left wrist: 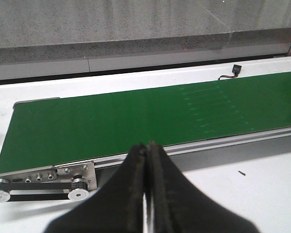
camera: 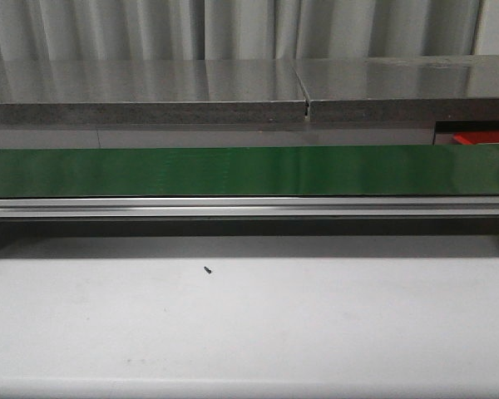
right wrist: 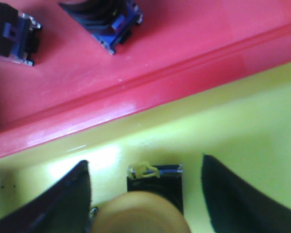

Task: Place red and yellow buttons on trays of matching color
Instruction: 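Place the yellow button into the yellow tray and open the right gripper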

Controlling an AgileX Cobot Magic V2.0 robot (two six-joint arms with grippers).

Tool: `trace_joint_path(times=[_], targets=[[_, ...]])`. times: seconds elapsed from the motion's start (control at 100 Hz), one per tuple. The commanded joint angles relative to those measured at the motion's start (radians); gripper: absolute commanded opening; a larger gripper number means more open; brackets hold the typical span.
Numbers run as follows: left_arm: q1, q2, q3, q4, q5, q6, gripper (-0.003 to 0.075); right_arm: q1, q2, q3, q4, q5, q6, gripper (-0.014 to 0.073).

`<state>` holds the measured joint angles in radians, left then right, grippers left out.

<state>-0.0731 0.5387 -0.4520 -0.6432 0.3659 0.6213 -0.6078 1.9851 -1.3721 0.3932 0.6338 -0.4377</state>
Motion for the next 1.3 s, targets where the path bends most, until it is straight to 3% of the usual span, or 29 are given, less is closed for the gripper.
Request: trace_joint_path(times=[0.0, 0.32, 0.63, 1.03, 1.18, 1.29], targets=[[-0.01, 0.002, -0.028, -0.025, -0.059, -0.001, -0.0019, -0.004, -0.077, -0.03, 0.017, -0.028, -0.01, 0.057], [-0.01, 0.002, -0.028, -0.025, -0.059, -0.001, -0.0019, 0.022, -0.218, -0.04, 0.064, -0.056, -0.045, 0.057], [-0.01, 0.002, -0.028, -0.025, -0.059, -0.001, -0.0019, 0.252, -0.467, -0.004, 0.15, -0.104, -0.218, 0.057], [-0.01, 0.002, -0.028, -0.025, -0.059, -0.001, -0.0019, 0.562, -0.851, 0.41, 0.161, -0.24, -0.26, 0.057], [-0.01, 0.002, -0.028, -0.025, -0.059, -0.001, -0.0019, 0.595, -0.995, 0.571, 0.209, -0.239, -0.26, 0.0564], [-0.01, 0.002, -0.028, -0.025, -0.059, -0.001, -0.0019, 0.594, -1.09, 0.662, 0.213, -0.241, -0.26, 0.0489]])
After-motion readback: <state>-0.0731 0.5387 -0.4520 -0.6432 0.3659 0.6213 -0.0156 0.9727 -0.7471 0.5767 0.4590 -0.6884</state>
